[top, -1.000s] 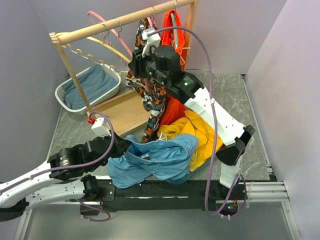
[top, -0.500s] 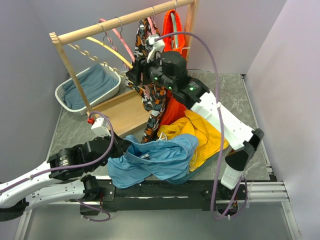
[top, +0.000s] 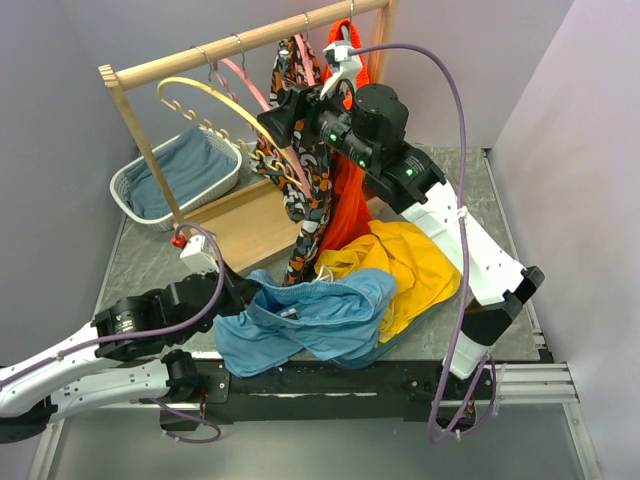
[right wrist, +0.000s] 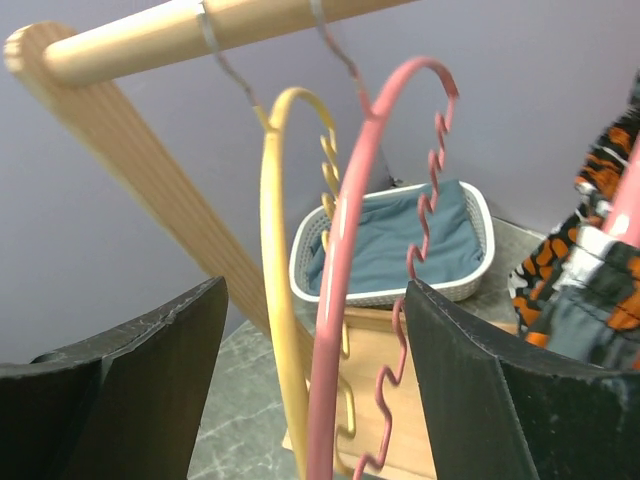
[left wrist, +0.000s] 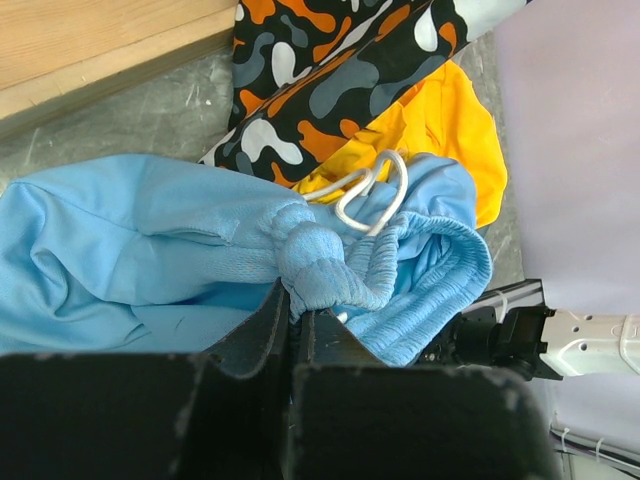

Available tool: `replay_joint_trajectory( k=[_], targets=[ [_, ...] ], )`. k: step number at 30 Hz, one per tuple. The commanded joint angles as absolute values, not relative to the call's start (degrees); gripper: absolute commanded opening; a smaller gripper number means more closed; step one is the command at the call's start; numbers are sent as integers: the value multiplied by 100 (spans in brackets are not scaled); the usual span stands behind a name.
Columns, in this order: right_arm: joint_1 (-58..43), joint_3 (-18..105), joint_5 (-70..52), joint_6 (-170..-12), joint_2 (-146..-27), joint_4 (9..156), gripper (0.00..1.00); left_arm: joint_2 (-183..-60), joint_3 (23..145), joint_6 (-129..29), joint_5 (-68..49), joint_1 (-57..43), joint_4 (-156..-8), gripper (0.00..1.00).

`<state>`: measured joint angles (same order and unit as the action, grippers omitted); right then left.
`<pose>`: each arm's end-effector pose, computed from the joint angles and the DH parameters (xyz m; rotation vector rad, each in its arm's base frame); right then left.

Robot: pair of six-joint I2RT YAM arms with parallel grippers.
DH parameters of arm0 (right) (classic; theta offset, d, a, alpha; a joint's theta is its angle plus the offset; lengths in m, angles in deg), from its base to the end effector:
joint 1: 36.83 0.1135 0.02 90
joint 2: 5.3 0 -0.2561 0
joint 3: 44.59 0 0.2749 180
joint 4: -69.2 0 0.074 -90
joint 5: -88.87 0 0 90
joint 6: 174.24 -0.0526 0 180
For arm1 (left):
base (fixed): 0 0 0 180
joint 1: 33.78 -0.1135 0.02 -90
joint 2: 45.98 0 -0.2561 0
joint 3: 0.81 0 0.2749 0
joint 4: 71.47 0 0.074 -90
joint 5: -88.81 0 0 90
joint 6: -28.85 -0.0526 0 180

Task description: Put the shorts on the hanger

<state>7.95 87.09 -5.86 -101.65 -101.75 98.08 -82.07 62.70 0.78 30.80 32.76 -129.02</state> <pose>0.2801 0.2841 0.5405 -0.4306 1.4698 0.9371 0.0891 -0.1354 0.3314 -0.2600 2.0968 -0.8213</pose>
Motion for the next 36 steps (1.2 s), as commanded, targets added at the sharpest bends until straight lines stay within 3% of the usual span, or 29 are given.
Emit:
replay_joint_trajectory(
  k=[1, 11, 19, 31, 36],
  targets=[
    [668, 8992, -341, -10463, -10251, 9781, 79, -8157, 6497, -24, 3212, 3258, -12740, 1],
    [597, 9299, 80, -10710, -10497, 9912, 80, -8157, 6410, -86, 3256, 3258, -12600, 1],
    [597, 10433, 520, -10490, -11322, 10553, 76, -8096, 6357, -156, 3238, 3258, -12477, 1],
    [721, 10091, 889, -9936, -11394, 10466, 60, -8069, 6427, -209, 3256, 3258, -12494, 1],
    [808, 10206, 916, -9691, -11490, 10668, 49, -8061, 6454, -209, 3265, 3258, -12521, 1]
  ],
)
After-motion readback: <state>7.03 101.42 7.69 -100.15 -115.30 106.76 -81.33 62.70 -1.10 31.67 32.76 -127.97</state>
